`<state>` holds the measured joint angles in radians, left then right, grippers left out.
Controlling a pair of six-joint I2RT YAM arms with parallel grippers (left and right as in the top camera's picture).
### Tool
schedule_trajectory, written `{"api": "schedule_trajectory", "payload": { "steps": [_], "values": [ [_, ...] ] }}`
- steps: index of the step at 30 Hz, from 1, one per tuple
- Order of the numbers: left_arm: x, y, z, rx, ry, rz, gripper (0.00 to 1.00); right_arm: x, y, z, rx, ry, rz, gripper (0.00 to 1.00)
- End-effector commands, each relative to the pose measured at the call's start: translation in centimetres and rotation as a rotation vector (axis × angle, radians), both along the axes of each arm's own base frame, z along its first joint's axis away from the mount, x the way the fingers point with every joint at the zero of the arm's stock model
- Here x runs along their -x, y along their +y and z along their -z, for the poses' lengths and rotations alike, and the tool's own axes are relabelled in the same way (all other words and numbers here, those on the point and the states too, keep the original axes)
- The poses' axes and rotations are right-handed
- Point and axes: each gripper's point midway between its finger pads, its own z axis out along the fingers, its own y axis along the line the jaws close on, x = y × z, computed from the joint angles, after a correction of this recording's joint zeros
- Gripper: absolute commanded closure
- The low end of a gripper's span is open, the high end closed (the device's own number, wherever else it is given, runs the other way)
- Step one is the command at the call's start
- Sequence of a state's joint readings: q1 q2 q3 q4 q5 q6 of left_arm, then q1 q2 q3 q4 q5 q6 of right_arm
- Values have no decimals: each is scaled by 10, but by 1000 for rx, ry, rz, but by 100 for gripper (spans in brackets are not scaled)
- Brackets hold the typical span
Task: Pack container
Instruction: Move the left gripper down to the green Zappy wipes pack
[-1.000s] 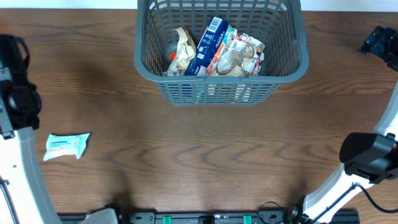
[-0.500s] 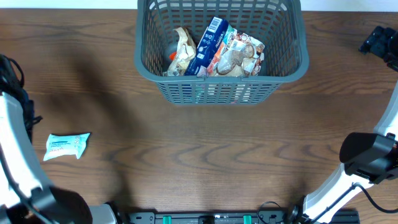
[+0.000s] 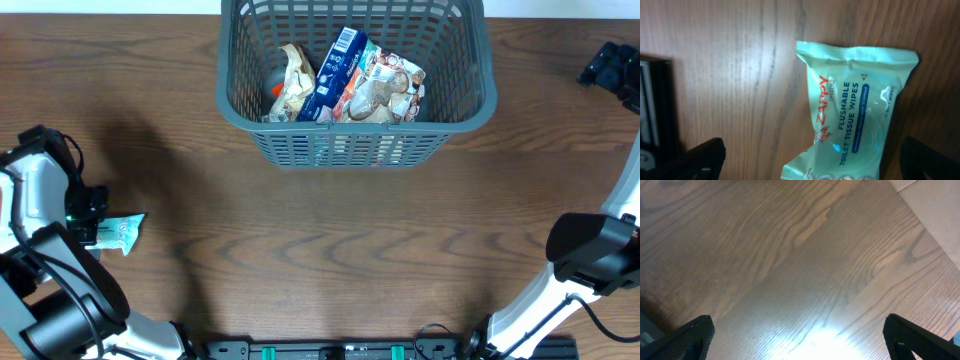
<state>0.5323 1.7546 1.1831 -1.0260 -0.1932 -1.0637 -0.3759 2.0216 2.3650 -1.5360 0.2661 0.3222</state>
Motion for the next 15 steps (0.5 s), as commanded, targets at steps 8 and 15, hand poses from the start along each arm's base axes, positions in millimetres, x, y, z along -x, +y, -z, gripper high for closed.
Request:
{"api": "schedule_trajectory", "payload": {
  "steps": [8,15],
  "values": [
    [-4,-3,26,28,-28,91,1,3,-3,-2,10,0,18,1],
    [-4,-8,39,47,-52,117,1,3,-3,-2,10,0,18,1]
  ]
}}
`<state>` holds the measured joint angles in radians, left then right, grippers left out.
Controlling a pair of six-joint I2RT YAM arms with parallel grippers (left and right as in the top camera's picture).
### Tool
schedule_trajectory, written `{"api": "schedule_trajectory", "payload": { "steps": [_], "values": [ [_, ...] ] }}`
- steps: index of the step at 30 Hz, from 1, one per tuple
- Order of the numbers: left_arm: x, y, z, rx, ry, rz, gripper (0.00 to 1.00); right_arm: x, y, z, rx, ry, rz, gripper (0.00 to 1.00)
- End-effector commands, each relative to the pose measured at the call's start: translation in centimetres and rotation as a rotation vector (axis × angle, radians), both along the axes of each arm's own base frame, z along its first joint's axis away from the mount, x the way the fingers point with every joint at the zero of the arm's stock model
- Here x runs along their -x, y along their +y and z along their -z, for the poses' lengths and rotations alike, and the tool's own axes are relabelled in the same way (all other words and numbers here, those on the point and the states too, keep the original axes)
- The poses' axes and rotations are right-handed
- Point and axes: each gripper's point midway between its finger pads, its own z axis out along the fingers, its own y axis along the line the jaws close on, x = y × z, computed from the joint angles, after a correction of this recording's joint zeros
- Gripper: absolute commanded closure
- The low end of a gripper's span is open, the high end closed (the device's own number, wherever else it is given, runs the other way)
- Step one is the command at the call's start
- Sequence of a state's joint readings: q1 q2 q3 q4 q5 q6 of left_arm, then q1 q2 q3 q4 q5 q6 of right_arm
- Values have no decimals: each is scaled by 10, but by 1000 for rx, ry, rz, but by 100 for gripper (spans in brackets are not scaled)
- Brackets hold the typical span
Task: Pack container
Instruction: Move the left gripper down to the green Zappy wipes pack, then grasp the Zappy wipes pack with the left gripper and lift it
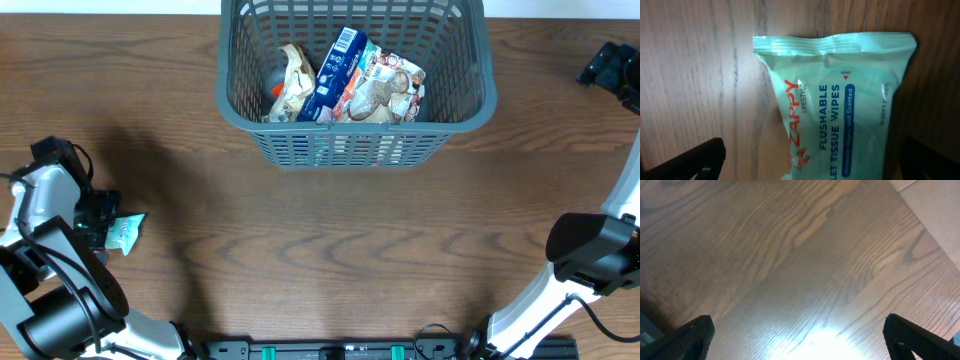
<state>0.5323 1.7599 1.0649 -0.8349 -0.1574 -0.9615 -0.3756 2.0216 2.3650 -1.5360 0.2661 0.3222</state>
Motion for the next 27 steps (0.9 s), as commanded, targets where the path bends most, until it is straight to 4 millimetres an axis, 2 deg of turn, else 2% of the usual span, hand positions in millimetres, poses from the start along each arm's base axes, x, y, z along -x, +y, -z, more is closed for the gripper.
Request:
{"api": "schedule_trajectory", "payload": {
  "steps": [1,10,11,13,17,20,21,27],
  "values": [
    [4,-6,10,35,2,21,1,3,-3,-2,10,0,18,1],
    [7,-12,25,43,-13,21,1,3,-3,-2,10,0,18,1],
    [7,-12,25,43,-13,21,5,3,-3,-2,10,0,18,1],
    [7,-12,25,42,-15,21,26,3,-3,-2,10,0,18,1],
    [6,-11,25,40,-17,21,57,3,-3,-2,10,0,18,1],
    [6,-11,25,40,-17,21,88,3,-3,-2,10,0,18,1],
    [6,-11,25,40,-17,21,94,3,-3,-2,10,0,18,1],
    [6,-11,25,41,-18,26,94,3,-3,-2,10,0,18,1]
  ]
}}
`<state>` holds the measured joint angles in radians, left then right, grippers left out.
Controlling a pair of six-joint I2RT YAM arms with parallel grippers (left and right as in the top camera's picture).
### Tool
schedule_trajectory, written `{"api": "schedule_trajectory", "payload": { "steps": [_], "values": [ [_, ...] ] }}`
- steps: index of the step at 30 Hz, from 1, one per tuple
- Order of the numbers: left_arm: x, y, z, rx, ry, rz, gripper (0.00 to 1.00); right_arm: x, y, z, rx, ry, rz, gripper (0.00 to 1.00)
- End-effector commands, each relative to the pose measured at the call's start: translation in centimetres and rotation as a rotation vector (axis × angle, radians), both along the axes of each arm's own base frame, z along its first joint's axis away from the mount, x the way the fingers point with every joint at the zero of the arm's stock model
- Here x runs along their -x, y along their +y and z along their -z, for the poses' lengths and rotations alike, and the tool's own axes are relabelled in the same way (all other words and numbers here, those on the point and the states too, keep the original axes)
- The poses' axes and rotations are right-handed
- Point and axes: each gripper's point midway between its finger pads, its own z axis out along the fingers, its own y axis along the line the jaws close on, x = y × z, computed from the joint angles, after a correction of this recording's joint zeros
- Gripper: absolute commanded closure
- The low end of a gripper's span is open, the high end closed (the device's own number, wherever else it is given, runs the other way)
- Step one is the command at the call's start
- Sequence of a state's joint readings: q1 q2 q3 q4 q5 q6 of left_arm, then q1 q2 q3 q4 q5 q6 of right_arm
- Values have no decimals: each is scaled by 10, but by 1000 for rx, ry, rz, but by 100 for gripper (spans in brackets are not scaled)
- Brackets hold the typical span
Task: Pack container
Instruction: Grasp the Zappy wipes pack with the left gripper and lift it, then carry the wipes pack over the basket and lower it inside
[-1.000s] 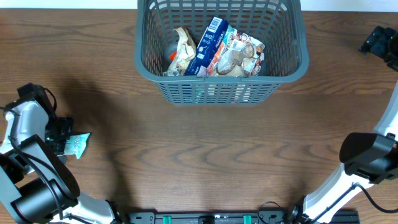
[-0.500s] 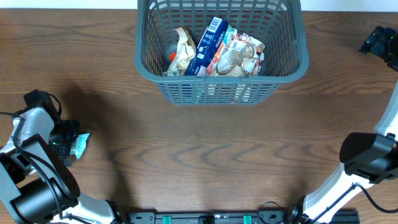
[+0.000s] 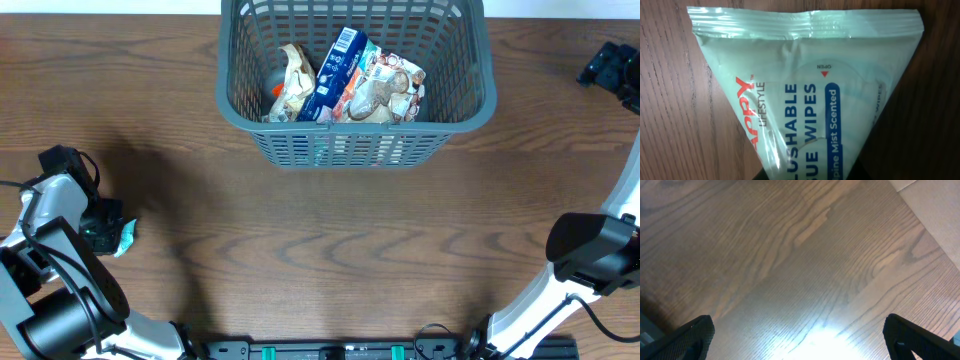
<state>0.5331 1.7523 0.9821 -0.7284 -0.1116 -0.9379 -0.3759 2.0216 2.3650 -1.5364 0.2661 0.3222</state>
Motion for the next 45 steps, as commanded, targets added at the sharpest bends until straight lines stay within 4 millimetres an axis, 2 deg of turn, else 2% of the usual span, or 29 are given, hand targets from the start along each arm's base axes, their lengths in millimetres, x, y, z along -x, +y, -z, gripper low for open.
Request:
{"api": "schedule_trajectory", "payload": {
  "steps": [1,5,7,9,11,14,15,18,20,23,25,27,30,34,39,45],
  "values": [
    [7,-3,6,14,29,15,95,3,-3,-2,11,0,18,1],
    [-4,-2,-10,3,-10,96,95,3,-3,-2,11,0,18,1],
    [-17,-1,-30,-28,-55,165,94,3,-3,-2,11,0,18,1],
    [-34,-3,-58,-79,-128,239,94,3,-3,-2,11,0,18,1],
    [-50,-5,-95,-152,-215,301,95,3,-3,-2,11,0,18,1],
    [-75,-17,-164,-272,-386,402,94,3,-3,-2,11,0,18,1],
    [-85,-26,-198,-321,-467,454,94,3,-3,-2,11,0,18,1],
    [-103,-49,-265,-420,-622,584,94,3,-3,-2,11,0,18,1],
    [-117,-70,-316,-485,-743,670,94,3,-3,-2,11,0,18,1],
    [-134,-101,-379,-552,-907,763,94,3,-3,-2,11,0,18,1],
    [-145,-122,-412,-584,-1004,817,94,3,-3,-2,11,0,18,1],
    [-157,-143,-433,-591,-1081,853,94,3,-3,-2,11,0,18,1],
    [-179,-172,-446,-578,-1156,903,94,3,-3,-2,11,0,18,1],
    [-213,-219,-446,-538,-1225,977,94,3,-3,-2,11,0,18,1],
    [-250,-285,-437,-476,-1290,1070,94,3,-3,-2,11,0,18,1],
    [-273,-352,-418,-411,-1327,1159,94,3,-3,-2,11,0,18,1]
  ]
}}
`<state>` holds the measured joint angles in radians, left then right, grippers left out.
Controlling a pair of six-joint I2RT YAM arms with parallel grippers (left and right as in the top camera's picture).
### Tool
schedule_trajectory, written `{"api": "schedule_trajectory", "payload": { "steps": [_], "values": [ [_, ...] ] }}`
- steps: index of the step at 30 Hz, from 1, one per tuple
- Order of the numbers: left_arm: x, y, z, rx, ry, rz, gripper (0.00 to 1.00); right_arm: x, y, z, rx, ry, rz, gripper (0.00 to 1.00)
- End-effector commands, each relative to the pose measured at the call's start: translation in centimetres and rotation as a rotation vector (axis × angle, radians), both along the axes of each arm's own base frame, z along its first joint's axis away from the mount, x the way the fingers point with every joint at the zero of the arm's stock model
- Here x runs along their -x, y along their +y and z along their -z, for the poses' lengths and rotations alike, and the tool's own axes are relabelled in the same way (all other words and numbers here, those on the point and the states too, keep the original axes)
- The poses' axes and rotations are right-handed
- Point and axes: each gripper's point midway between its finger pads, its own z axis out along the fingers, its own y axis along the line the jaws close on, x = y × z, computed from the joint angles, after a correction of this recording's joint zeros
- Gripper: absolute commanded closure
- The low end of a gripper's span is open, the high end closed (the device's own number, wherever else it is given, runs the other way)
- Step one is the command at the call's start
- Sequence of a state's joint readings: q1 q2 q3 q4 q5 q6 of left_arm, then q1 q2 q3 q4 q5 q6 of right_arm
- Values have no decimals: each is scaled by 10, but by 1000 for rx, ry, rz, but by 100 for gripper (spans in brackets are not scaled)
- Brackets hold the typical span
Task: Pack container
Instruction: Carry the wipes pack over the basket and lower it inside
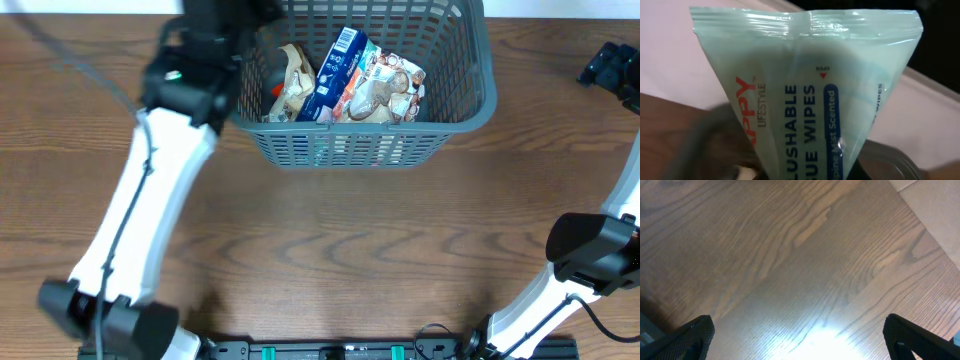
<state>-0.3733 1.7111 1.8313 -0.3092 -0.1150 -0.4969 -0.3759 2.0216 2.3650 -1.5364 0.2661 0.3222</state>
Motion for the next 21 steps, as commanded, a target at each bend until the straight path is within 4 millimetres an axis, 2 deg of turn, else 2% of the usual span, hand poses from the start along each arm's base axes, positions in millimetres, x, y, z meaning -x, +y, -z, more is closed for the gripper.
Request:
{"api": "schedule_trajectory", "payload": {
  "steps": [1,4,8,12,21],
  "values": [
    [-1,-27,-18,8,-52,41,94,3,-3,-2,11,0,18,1],
    [-3,-48,-3,-2,-26,74,94,3,-3,-2,11,0,18,1],
    [-4,-62,16,-20,13,97,94,3,-3,-2,11,0,18,1],
    [-10,-65,43,-49,76,97,94,3,-3,-2,11,0,18,1],
    [-20,-69,129,-142,278,95,94,3,-3,-2,11,0,18,1]
  ]
}}
